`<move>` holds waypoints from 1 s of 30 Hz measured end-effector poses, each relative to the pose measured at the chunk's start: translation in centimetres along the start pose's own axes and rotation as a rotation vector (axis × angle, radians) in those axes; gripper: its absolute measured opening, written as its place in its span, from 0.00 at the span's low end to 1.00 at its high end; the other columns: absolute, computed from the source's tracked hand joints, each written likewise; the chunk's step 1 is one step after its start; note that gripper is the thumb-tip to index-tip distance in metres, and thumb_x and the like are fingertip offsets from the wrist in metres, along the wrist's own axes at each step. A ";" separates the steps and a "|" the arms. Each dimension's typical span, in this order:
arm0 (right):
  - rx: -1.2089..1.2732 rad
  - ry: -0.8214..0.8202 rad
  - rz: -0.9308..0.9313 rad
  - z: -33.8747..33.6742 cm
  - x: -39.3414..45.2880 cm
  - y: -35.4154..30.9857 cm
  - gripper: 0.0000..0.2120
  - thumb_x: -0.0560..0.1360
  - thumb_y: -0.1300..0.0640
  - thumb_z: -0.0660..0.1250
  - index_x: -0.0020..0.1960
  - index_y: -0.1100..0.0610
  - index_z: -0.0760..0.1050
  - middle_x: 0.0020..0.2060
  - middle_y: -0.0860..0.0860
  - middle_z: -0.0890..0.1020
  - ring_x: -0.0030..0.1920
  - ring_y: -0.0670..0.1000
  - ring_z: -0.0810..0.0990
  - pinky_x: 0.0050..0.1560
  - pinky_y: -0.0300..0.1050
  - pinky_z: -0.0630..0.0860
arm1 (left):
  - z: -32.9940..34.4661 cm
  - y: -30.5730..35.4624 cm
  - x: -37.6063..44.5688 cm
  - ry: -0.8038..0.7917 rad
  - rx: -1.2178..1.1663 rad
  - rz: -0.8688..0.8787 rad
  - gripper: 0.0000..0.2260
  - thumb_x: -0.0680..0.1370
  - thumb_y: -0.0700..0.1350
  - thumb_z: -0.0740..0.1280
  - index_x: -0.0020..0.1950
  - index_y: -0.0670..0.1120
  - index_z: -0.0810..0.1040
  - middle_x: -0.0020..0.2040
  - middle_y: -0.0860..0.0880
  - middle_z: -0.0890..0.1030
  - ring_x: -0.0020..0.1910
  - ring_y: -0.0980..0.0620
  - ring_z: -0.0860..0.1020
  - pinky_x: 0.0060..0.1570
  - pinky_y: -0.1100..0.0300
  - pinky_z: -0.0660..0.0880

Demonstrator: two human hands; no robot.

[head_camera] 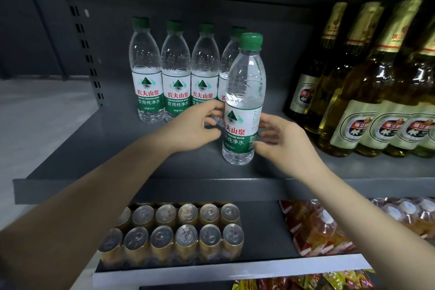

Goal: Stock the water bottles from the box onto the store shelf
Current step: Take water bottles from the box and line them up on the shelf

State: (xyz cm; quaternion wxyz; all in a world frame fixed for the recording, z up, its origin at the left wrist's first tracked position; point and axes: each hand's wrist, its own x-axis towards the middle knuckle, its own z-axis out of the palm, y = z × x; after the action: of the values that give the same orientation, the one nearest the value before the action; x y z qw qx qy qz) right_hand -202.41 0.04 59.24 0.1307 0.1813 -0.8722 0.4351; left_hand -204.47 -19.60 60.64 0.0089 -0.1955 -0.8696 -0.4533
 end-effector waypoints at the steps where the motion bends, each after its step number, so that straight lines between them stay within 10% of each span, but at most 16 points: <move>1: 0.003 -0.016 -0.010 -0.1 0.1 -0.1 0.26 0.68 0.67 0.68 0.63 0.49 0.74 0.41 0.37 0.76 0.42 0.42 0.77 0.50 0.34 0.74 | 0.0 0.0 -0.1 -0.004 -0.018 0.001 0.21 0.74 0.32 0.65 0.58 0.55 0.66 0.55 0.55 0.73 0.58 0.51 0.74 0.56 0.62 0.70; 22: 0.177 -0.236 -0.052 -0.5 3.3 0.6 0.25 0.65 0.72 0.67 0.50 0.44 0.73 0.42 0.41 0.79 0.39 0.35 0.78 0.47 0.28 0.73 | -0.4 0.0 -2.4 0.014 0.165 -0.013 0.26 0.76 0.37 0.64 0.72 0.51 0.64 0.68 0.52 0.72 0.62 0.55 0.72 0.55 0.65 0.67; 30: 0.054 0.033 0.095 2.8 1.6 1.1 0.28 0.63 0.59 0.77 0.54 0.50 0.63 0.43 0.43 0.74 0.40 0.41 0.74 0.45 0.39 0.72 | -1.9 -1.7 -3.5 -0.023 0.805 -0.097 0.20 0.78 0.44 0.59 0.70 0.52 0.65 0.69 0.53 0.70 0.67 0.53 0.67 0.62 0.57 0.68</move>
State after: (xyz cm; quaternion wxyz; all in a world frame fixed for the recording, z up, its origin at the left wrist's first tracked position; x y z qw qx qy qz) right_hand -204.55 -1.92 57.41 0.1192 0.1362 -0.8654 0.4673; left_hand -202.16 -23.11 59.70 0.0534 -0.1402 -0.9859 -0.0744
